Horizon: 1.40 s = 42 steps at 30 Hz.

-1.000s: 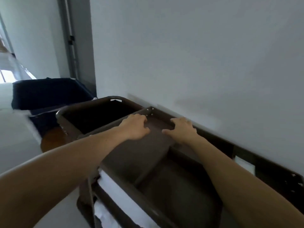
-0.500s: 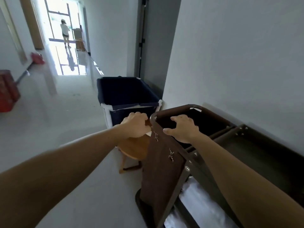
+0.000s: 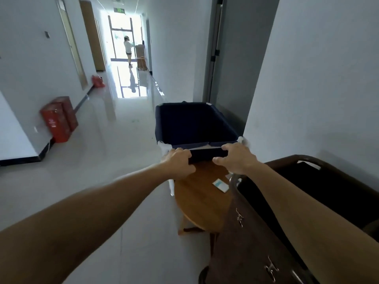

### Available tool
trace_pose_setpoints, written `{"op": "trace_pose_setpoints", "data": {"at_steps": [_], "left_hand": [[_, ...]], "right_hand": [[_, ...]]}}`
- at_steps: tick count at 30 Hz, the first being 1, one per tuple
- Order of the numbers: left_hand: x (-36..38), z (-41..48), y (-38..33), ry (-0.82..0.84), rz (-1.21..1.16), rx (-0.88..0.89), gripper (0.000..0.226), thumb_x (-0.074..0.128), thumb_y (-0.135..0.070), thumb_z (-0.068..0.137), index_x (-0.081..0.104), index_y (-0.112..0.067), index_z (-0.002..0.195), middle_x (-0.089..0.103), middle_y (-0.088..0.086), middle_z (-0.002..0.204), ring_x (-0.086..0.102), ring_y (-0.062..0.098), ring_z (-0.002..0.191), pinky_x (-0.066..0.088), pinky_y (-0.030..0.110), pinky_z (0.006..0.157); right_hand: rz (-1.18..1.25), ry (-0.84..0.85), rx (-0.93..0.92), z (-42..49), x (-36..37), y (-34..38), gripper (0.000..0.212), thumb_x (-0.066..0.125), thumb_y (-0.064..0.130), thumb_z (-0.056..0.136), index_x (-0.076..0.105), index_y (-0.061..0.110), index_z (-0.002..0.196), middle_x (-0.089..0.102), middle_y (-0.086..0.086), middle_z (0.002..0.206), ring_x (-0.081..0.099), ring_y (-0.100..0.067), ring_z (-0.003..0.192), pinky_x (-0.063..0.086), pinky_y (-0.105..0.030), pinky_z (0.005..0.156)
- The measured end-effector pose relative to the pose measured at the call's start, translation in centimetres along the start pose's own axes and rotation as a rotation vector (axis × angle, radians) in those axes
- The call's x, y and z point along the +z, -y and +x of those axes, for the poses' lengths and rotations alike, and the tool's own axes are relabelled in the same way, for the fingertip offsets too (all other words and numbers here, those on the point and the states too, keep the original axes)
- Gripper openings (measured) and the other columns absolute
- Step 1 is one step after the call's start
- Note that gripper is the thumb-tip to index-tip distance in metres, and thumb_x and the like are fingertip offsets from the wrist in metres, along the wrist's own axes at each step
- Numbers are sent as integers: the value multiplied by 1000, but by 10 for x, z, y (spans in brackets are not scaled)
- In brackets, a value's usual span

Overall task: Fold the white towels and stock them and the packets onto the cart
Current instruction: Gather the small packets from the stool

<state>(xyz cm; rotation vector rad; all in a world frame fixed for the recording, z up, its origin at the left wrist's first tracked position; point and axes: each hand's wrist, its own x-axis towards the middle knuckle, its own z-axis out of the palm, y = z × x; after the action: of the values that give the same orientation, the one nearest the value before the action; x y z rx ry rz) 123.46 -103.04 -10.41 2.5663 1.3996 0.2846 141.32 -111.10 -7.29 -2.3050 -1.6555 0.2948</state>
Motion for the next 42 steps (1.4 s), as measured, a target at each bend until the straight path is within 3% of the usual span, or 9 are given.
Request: {"op": "trace_pose_setpoints", "data": {"at_steps": [3,10,15,18,24,28,32,38,42], "left_hand": [[4,32,11,-11,-22,-17,16,59,-35,88,58,-20,96,57,2,94,57,19,80,55,33,67],[29,117,50,31,-72,7,35,60,-36,89,59,-19,120,58,3,112,53,18,95,54,35,82],[40,204,84,120,-82,138,36,55,-40,91,55,-22,122,53,0,119,51,20,105,50,42,88],[45,257,99,189,-110,224,43,55,-40,91,51,-21,130,50,1,124,49,23,108,49,40,86],[65,337,109,332,-88,316,56,55,-40,93,42,-21,144,46,4,135,47,26,119,48,42,93],[93,374,95,452,-92,381,54,56,-38,93,46,-17,142,47,7,138,49,28,121,49,44,97],[132,410,69,545,-54,432,53,55,-40,94,48,-16,141,50,9,137,53,29,119,50,43,96],[200,466,41,673,55,462,54,51,-40,97,42,-14,144,48,10,141,48,31,125,45,45,102],[249,495,31,756,112,455,49,51,-41,97,46,-14,137,49,10,136,50,30,121,47,44,98]], "right_hand": [[17,71,-21,41,5,1,66,63,52,92,46,18,146,50,-7,148,53,-29,129,46,-46,107],[-26,197,35,140,22,2,60,63,50,92,52,12,137,60,-6,128,58,-22,110,49,-36,97],[-22,206,119,226,37,5,37,64,45,91,64,10,103,68,-7,98,66,-21,91,54,-40,88],[-57,191,191,273,46,4,34,63,48,90,63,14,88,62,-3,85,59,-16,77,47,-32,68],[6,230,378,321,73,-16,36,63,45,91,66,10,101,65,-5,99,60,-21,92,48,-35,81],[23,249,508,336,96,-53,40,64,42,89,63,6,107,64,-11,111,58,-23,92,47,-35,80],[110,316,610,357,123,-99,29,59,42,93,54,14,94,53,-4,96,52,-20,89,36,-24,58],[343,341,846,386,193,-176,26,64,38,90,62,12,89,63,-9,100,58,-18,80,43,-27,61],[474,292,1040,394,240,-208,57,69,39,87,56,4,131,60,-15,127,60,-31,111,50,-33,91]]}}
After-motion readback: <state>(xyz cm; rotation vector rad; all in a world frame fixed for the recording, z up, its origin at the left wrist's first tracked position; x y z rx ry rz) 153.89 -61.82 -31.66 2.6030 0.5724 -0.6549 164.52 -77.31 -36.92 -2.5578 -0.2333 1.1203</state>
